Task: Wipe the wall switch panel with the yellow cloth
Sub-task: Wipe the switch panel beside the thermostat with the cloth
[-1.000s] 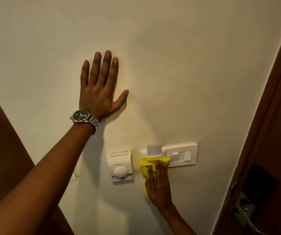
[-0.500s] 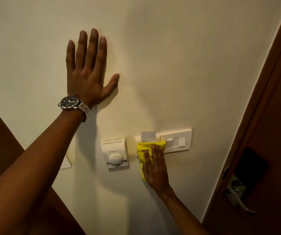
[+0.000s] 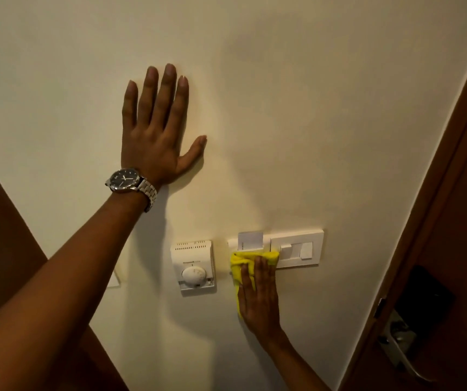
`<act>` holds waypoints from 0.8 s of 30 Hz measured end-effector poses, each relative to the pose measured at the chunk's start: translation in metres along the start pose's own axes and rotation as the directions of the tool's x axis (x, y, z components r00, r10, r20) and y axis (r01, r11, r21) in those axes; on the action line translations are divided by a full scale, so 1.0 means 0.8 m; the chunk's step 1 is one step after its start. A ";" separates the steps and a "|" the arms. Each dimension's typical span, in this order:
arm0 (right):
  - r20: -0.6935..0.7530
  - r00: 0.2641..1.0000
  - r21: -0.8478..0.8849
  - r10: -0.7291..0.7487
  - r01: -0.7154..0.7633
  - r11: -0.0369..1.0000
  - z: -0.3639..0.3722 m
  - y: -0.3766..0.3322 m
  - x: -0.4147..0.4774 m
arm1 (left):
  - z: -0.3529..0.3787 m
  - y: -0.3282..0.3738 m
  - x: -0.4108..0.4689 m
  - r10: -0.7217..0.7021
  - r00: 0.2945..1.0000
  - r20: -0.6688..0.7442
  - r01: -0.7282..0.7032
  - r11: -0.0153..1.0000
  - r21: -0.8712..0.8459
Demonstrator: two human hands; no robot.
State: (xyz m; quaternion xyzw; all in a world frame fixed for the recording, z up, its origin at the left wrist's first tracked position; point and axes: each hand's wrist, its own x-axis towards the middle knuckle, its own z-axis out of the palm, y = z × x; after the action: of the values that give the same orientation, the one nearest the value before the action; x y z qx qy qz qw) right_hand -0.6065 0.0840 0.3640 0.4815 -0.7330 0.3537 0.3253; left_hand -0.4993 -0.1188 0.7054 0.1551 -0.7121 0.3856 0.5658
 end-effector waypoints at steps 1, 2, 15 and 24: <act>-0.002 1.000 0.010 0.025 -0.025 1.000 -0.001 -0.009 0.006 | 0.002 0.000 -0.001 0.001 1.000 -0.001 -0.001 1.000 0.006; -0.007 0.999 0.015 0.039 -0.039 0.999 -0.002 -0.016 0.011 | 0.004 0.000 0.000 0.004 1.000 -0.007 -0.004 1.000 0.012; -0.008 0.996 0.002 0.087 -0.087 0.996 -0.002 -0.014 -0.002 | 0.003 -0.002 0.002 -0.004 1.000 0.003 0.004 1.000 0.004; -0.042 0.994 0.006 0.098 -0.098 0.995 -0.001 -0.017 0.009 | 0.003 -0.001 0.005 -0.013 1.000 -0.002 0.013 1.000 0.022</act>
State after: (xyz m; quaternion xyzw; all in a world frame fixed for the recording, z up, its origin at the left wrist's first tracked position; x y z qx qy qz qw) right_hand -0.5960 0.0776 0.3728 0.4380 -0.7479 0.3810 0.3218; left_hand -0.5016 -0.1201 0.7092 0.1655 -0.7062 0.3898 0.5674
